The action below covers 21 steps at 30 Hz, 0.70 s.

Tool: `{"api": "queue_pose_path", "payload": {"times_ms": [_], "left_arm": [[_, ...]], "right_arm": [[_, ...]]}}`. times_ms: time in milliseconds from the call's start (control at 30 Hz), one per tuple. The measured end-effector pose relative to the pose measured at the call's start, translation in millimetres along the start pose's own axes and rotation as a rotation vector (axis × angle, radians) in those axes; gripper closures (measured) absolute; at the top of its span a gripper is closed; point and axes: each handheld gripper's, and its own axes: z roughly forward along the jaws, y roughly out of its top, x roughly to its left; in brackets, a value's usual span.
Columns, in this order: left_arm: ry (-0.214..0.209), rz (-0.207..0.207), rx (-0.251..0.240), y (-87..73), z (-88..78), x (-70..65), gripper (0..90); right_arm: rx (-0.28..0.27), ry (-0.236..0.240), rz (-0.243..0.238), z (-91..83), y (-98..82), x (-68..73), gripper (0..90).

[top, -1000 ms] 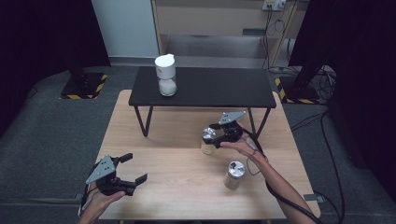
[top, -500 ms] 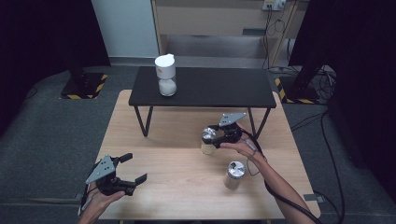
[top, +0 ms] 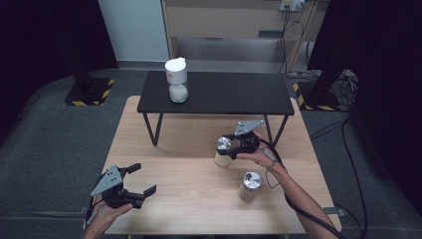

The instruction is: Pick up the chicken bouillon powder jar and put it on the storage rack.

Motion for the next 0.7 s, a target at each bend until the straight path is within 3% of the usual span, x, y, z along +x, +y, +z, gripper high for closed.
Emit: {"api": "queue_pose_path", "payload": {"times_ms": [700], "left_arm": [[0.003,-0.003,-0.008,-0.6,-0.8,-0.1,0.4]], "right_arm": [[0.001,0.044,-0.018,-25.6,42.2,11.9,35.2]]}}
